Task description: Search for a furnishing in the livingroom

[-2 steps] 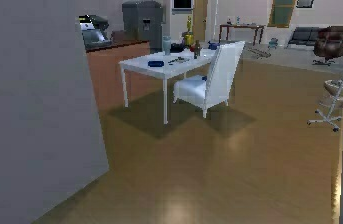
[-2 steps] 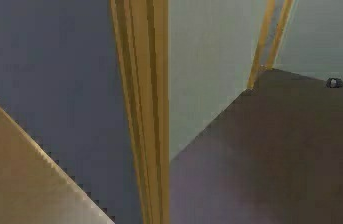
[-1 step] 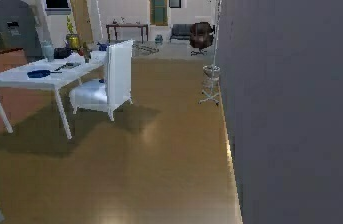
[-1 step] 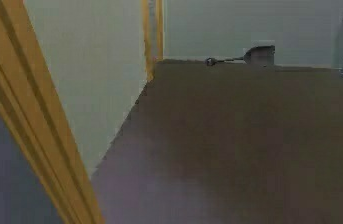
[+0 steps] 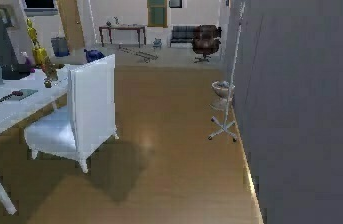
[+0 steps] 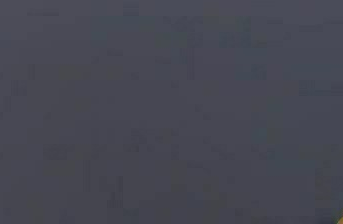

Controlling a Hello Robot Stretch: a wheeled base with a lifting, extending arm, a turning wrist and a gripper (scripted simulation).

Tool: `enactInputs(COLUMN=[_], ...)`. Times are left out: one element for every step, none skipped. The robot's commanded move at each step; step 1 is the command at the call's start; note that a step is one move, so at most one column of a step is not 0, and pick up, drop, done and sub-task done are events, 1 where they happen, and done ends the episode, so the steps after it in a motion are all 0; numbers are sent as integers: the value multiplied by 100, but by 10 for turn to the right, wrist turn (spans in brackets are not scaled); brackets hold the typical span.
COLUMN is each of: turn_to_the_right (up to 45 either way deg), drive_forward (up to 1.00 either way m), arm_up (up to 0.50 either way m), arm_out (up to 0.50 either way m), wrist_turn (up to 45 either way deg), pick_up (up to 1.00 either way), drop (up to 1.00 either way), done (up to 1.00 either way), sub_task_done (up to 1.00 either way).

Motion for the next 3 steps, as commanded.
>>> enactInputs(turn_to_the_right=[0,0,30], drive_forward=[100,100,0], arm_up=[0,0,0], arm_out=[0,0,0], wrist_turn=[0,0,0], pick_up=[0,0,0], drop=[0,0,0], done=[0,0,0], sub_task_done=[0,0,0])
